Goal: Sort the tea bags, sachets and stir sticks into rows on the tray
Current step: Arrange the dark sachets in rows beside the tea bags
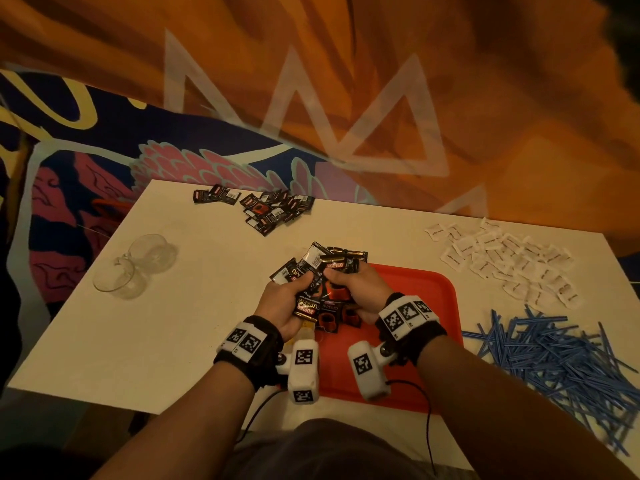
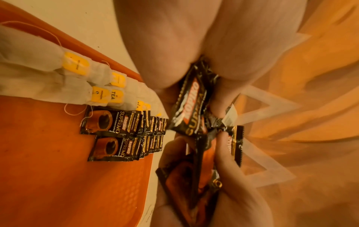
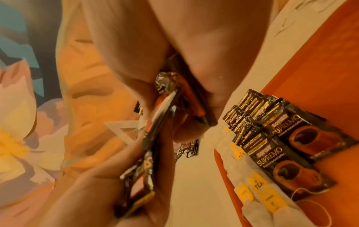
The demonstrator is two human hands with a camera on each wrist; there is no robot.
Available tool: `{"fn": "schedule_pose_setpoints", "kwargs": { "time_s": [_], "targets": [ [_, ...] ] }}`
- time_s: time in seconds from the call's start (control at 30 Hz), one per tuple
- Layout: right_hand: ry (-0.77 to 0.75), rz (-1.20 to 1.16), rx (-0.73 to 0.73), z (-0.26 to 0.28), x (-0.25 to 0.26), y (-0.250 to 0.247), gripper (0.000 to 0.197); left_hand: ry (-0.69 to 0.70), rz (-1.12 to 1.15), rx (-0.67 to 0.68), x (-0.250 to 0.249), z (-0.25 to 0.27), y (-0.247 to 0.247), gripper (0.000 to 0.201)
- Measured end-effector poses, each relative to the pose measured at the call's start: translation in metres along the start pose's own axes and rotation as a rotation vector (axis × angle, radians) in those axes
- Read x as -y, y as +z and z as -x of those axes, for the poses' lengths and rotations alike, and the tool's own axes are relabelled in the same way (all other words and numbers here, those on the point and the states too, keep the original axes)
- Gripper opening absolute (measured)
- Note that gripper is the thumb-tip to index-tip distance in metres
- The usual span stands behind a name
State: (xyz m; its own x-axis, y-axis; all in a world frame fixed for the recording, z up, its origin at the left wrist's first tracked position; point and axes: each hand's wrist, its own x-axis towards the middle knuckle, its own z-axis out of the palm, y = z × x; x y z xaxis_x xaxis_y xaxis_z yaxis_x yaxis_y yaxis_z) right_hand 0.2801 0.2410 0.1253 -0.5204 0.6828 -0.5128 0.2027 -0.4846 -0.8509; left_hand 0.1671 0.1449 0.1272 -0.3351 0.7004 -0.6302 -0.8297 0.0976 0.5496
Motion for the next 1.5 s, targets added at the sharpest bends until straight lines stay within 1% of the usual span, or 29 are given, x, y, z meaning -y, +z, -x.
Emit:
{"fn": "schedule_pose_setpoints", "kwargs": {
  "time_s": [0.07,0.1,0.17,0.2,0.23,0.3,0.33,0.37,0.4,0.47,0.53,0.6,0.67,0.7,0.73,0.77,0.83,0.9,0.97,1.07,1.13,1.17,1.23,1.27,1.33,1.4,1.43,1.47,1.5],
  "targets": [
    [-0.007,-0.152,-0.023,0.001,0.001,-0.004,0.010,-0.001,0.022,-0.009,0.001,-0.002,-0.002,0.035],
    [-0.017,-0.263,-0.027,0.001,0.002,-0.005,0.011,-0.012,0.036,-0.006,0.001,-0.003,-0.002,0.033],
    [-0.053,-0.439,-0.071,0.000,0.005,-0.008,0.027,-0.033,0.055,0.001,0.000,-0.003,-0.003,0.026],
    [-0.075,-0.455,-0.103,0.000,0.006,-0.010,0.032,-0.042,0.056,0.007,0.000,-0.002,-0.003,0.024],
    [-0.097,-0.409,-0.133,0.000,0.007,-0.010,0.030,-0.048,0.051,0.016,0.000,-0.001,-0.002,0.025],
    [-0.111,-0.211,-0.121,0.001,0.009,-0.007,0.015,-0.052,0.028,0.034,0.001,0.001,-0.001,0.028],
    [-0.108,-0.109,-0.095,0.001,0.008,-0.005,0.018,-0.051,0.020,0.048,0.002,0.002,-0.001,0.030],
    [-0.115,-0.035,-0.071,0.000,0.007,-0.002,0.023,-0.048,0.012,0.065,0.003,0.003,0.000,0.032],
    [-0.134,0.012,-0.060,-0.001,0.006,0.001,0.024,-0.045,0.006,0.090,0.004,0.004,0.000,0.035],
    [-0.186,0.090,-0.075,-0.002,0.007,0.003,0.013,-0.058,0.006,0.124,0.004,0.006,0.001,0.042],
    [-0.197,0.134,-0.129,-0.003,0.009,0.000,0.006,-0.079,-0.004,0.133,0.003,0.007,0.000,0.041],
    [-0.247,0.133,-0.224,-0.004,0.010,-0.004,0.007,-0.091,-0.019,0.107,0.001,0.006,-0.002,0.038],
    [-0.386,0.200,-0.348,-0.002,0.011,-0.006,0.007,-0.093,-0.002,0.071,-0.001,0.005,-0.005,0.041],
    [-0.462,0.256,-0.380,0.001,0.012,-0.006,0.008,-0.094,0.022,0.062,-0.002,0.005,-0.005,0.043],
    [-0.533,0.312,-0.374,0.005,0.012,-0.005,0.012,-0.094,0.048,0.049,-0.003,0.005,-0.006,0.044],
    [-0.605,0.377,-0.329,0.010,0.011,-0.004,0.015,-0.094,0.060,0.029,-0.004,0.005,-0.006,0.043],
    [-0.736,0.607,-0.206,0.017,0.007,-0.006,0.023,-0.088,0.055,0.002,-0.007,0.002,-0.006,0.038],
    [-0.807,0.851,-0.105,0.020,-0.001,-0.009,0.035,-0.075,0.054,-0.021,-0.009,-0.002,-0.006,0.035],
    [-0.886,0.995,-0.077,0.019,-0.007,-0.010,0.040,-0.075,0.059,-0.034,-0.010,-0.002,-0.003,0.032],
    [-1.004,1.142,-0.037,0.016,-0.012,-0.010,0.039,-0.073,0.036,-0.010,-0.009,-0.002,-0.001,0.027],
    [-0.984,1.174,-0.008,0.014,-0.013,-0.010,0.040,-0.066,-0.003,-0.010,-0.008,-0.001,-0.002,0.026],
    [-0.942,1.139,0.004,0.015,-0.012,-0.010,0.040,-0.061,-0.024,-0.018,-0.008,-0.001,-0.003,0.027],
    [-0.800,1.003,0.039,0.020,-0.011,-0.012,0.042,-0.040,-0.075,-0.045,-0.008,-0.002,-0.004,0.028],
    [-0.738,0.907,0.029,0.021,-0.010,-0.011,0.042,-0.031,-0.098,-0.056,-0.008,-0.003,-0.004,0.028],
    [-0.625,0.638,-0.072,0.020,-0.010,-0.011,0.040,-0.016,-0.139,-0.069,-0.008,-0.003,-0.004,0.026],
    [-0.482,0.347,-0.167,0.013,-0.010,-0.009,0.028,-0.012,-0.150,-0.059,-0.007,-0.001,-0.004,0.030],
    [-0.407,0.250,-0.183,0.010,-0.008,-0.008,0.019,-0.008,-0.151,-0.047,-0.007,-0.001,-0.004,0.032],
    [-0.327,0.184,-0.176,0.007,-0.008,-0.008,0.016,-0.004,-0.156,-0.033,-0.006,-0.001,-0.003,0.033],
    [-0.247,0.123,-0.137,0.004,-0.007,-0.006,0.023,-0.002,-0.164,-0.009,-0.006,0.001,-0.002,0.033]
  ]
}}
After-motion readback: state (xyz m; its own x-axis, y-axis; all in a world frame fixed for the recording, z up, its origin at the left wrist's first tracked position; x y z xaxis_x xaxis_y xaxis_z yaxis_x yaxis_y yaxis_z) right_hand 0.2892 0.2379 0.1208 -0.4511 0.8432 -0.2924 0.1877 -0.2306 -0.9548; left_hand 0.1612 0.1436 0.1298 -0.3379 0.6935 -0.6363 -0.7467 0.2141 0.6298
